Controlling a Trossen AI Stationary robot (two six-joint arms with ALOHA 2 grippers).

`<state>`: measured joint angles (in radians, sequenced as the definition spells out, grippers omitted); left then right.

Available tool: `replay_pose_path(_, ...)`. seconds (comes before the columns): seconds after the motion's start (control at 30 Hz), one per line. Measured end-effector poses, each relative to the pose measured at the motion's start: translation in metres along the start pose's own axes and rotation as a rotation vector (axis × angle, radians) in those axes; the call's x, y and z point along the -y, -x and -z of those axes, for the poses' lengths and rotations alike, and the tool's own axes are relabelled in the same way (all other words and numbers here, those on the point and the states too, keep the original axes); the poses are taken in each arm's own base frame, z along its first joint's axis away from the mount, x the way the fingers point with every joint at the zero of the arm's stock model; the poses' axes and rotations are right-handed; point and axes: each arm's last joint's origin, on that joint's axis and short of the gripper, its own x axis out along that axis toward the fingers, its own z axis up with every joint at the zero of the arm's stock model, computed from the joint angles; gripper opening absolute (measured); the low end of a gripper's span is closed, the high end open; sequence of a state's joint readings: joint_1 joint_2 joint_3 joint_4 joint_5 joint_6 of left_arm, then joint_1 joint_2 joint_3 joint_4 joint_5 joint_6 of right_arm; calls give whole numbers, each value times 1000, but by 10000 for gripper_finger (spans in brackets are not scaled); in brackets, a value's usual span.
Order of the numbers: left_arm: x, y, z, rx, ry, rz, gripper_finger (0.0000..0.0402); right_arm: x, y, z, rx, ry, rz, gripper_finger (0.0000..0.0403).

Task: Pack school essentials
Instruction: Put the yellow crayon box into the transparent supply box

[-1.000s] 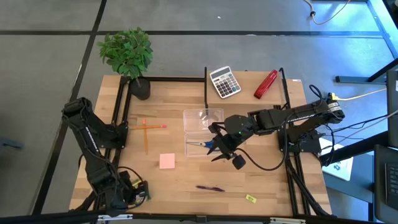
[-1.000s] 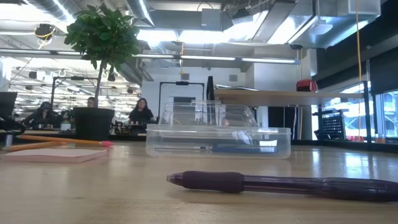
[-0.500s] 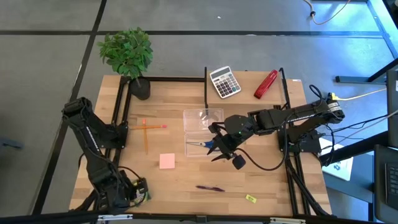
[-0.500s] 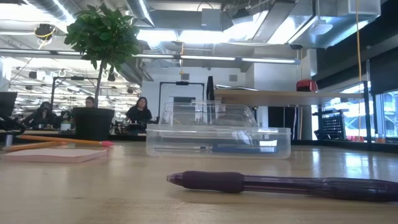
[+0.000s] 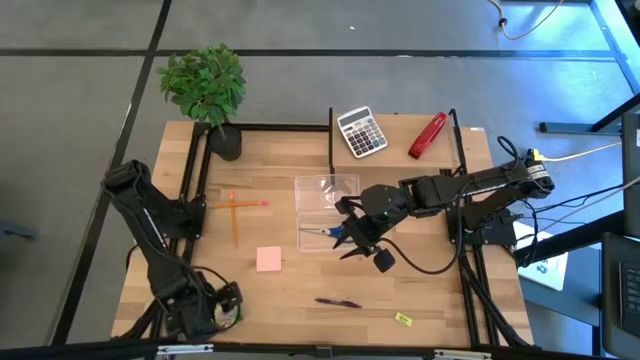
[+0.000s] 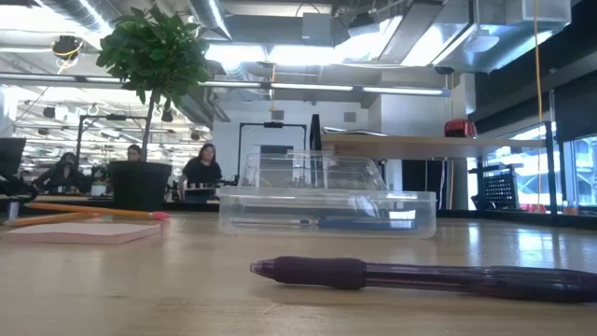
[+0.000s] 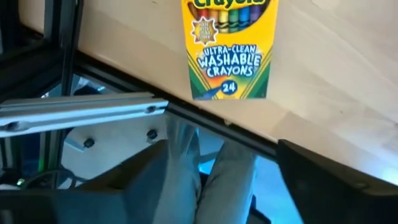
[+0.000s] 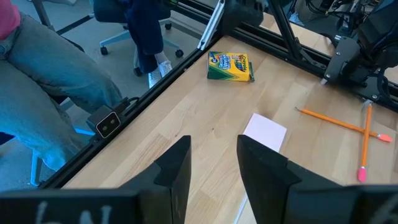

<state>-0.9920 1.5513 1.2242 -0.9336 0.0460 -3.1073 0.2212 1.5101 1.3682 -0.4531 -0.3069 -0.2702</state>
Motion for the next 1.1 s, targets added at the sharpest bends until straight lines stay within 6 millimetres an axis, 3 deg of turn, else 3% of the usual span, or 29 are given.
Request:
replay_pose_path(0.27, 0, -8, 1, 26, 0, -6, 394, 0, 0, 0, 0, 0, 0, 133)
replay_pose_path(1.1, 10, -40, -19, 48, 4, 8, 398, 0, 0, 0, 1, 0, 0, 133)
